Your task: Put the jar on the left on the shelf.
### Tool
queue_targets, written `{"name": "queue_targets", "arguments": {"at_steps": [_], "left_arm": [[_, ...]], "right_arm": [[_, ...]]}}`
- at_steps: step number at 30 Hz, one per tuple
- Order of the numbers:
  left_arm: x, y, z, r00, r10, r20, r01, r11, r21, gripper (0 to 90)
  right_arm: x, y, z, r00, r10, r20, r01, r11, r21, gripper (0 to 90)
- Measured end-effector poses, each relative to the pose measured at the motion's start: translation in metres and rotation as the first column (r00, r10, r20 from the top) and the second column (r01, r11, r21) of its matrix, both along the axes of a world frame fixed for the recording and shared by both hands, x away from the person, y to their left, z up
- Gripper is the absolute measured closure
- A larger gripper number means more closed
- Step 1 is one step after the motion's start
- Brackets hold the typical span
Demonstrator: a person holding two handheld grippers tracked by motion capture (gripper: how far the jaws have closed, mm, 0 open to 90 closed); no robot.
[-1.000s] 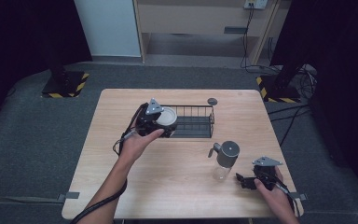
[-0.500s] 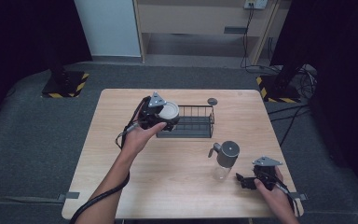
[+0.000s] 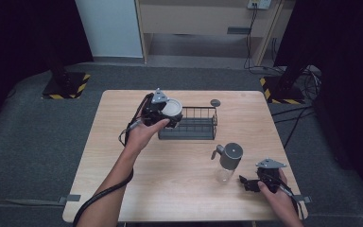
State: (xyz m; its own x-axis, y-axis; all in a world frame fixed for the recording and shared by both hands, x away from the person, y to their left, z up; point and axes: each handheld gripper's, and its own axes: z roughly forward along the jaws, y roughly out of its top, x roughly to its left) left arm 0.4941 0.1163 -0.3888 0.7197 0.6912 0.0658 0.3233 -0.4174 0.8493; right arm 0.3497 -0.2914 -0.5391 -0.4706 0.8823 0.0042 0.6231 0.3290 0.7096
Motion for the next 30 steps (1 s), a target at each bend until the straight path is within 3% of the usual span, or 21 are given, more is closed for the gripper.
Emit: {"name": "queue_targets", "arguments": {"at_steps": [10,30], "left_arm": [[0.008,0.001,0.002,0.9999,0.016,-0.004,-0.016,0.9997,0.017,9.5],[0.021,-0.007,0.003,0.9997,0.024,0.001,-0.024,0.9997,-0.001,9.5]], "right_arm": [[0.000,0.000,0.000,1.0000,0.000,0.000,0.000,1.000,0.000,0.7],[0.000,0.000,0.000,1.0000,0.000,0.000,0.000,1.000,0.000,0.7]]}}
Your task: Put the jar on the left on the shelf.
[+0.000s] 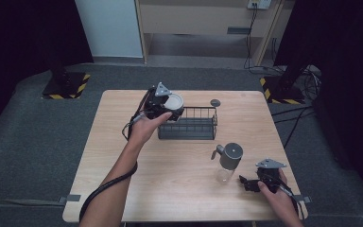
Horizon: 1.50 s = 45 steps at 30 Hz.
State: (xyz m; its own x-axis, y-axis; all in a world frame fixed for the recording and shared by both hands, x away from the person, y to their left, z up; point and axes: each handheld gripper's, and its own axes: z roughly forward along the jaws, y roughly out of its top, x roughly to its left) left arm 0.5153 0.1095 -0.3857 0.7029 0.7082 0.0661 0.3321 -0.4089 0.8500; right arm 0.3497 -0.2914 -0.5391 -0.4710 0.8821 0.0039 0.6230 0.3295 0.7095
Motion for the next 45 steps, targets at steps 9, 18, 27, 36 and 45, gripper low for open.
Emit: {"name": "queue_targets", "arguments": {"at_steps": [9,18,27,36,45], "left_arm": [[0.004,-0.002,-0.003,1.0000,0.003,0.000,-0.003,1.0000,-0.003,9.5],[0.009,-0.004,-0.007,0.9999,0.012,0.000,-0.012,0.9999,-0.008,9.5],[0.017,-0.004,-0.011,0.9998,0.022,-0.002,-0.022,0.9993,-0.029,9.5],[0.021,-0.004,-0.013,0.9997,0.023,-0.007,-0.023,0.9991,-0.036,9.5],[0.023,-0.007,-0.021,0.9996,0.021,-0.019,-0.021,0.9993,-0.030,9.5]], "right_arm": [[0.000,0.000,0.000,1.0000,0.000,0.000,0.000,1.000,0.001,0.7],[0.000,0.000,0.000,1.0000,0.000,0.000,0.000,1.000,0.000,0.7],[0.000,0.000,0.000,1.0000,0.000,0.000,0.000,1.000,0.000,0.7],[0.000,0.000,0.000,1.0000,0.000,0.000,0.000,1.000,0.000,0.7],[0.000,0.000,0.000,1.0000,0.000,0.001,0.000,1.000,0.000,0.7]]}}
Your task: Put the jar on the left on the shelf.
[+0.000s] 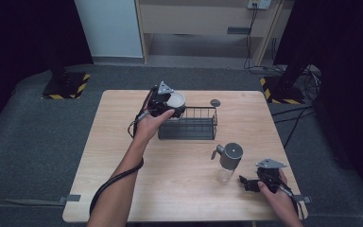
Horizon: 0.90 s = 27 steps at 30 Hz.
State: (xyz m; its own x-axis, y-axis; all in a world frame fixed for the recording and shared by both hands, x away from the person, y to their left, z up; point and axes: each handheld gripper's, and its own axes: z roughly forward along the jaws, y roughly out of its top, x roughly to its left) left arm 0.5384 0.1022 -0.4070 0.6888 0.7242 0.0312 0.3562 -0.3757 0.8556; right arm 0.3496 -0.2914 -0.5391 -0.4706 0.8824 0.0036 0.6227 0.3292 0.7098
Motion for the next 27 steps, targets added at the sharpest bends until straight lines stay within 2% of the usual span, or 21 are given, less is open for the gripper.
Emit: {"name": "queue_targets", "arguments": {"at_steps": [15,22,27], "left_arm": [[0.004,-0.005,-0.016,0.9998,0.014,-0.017,-0.014,0.9999,0.002,9.5],[0.005,-0.007,-0.020,0.9998,0.005,-0.020,-0.004,0.9995,0.030,9.5],[0.005,-0.008,-0.025,0.9996,0.010,-0.026,-0.009,0.9995,0.032,9.5]], "right_arm": [[0.000,0.000,0.000,1.0000,0.000,0.001,0.000,1.000,-0.002,0.6],[0.000,0.000,0.000,1.0000,0.000,0.001,0.000,1.000,-0.002,0.6],[-0.001,0.000,0.000,1.0000,0.000,0.001,0.000,1.000,-0.001,0.6]]}}
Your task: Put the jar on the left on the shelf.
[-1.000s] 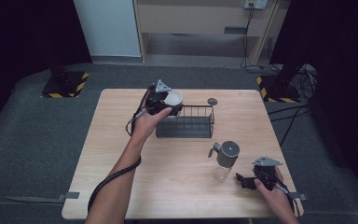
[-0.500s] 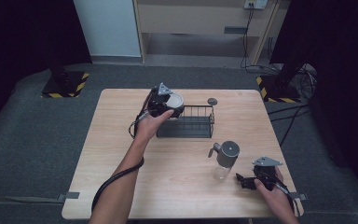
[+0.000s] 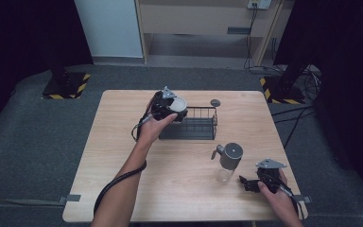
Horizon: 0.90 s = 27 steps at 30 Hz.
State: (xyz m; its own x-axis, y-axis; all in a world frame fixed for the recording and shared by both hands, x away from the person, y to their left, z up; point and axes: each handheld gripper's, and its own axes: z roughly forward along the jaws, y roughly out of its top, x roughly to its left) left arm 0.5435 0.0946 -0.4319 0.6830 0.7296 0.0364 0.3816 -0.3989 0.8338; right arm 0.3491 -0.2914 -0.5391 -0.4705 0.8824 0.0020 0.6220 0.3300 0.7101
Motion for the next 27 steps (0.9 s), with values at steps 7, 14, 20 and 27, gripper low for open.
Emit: {"name": "queue_targets", "arguments": {"at_steps": [7,14,20,27], "left_arm": [[0.000,-0.002,-0.008,0.9999,0.012,-0.008,-0.012,0.9999,0.006,9.5],[0.001,-0.004,-0.016,0.9995,0.015,-0.027,-0.015,0.9999,0.007,9.5],[0.002,-0.004,-0.023,0.9989,0.017,-0.044,-0.017,0.9999,0.000,9.5],[0.002,-0.005,-0.025,0.9990,0.015,-0.043,-0.015,0.9999,-0.002,9.4]], "right_arm": [[0.000,0.000,0.000,1.0000,0.001,0.000,-0.001,1.000,-0.001,0.6],[0.000,0.000,0.000,1.0000,0.001,0.000,-0.001,1.000,0.000,0.6],[0.000,0.000,0.000,1.0000,0.001,-0.001,-0.001,1.000,0.000,0.6],[0.000,0.000,0.000,1.0000,0.001,-0.001,-0.001,1.000,0.000,0.6]]}}
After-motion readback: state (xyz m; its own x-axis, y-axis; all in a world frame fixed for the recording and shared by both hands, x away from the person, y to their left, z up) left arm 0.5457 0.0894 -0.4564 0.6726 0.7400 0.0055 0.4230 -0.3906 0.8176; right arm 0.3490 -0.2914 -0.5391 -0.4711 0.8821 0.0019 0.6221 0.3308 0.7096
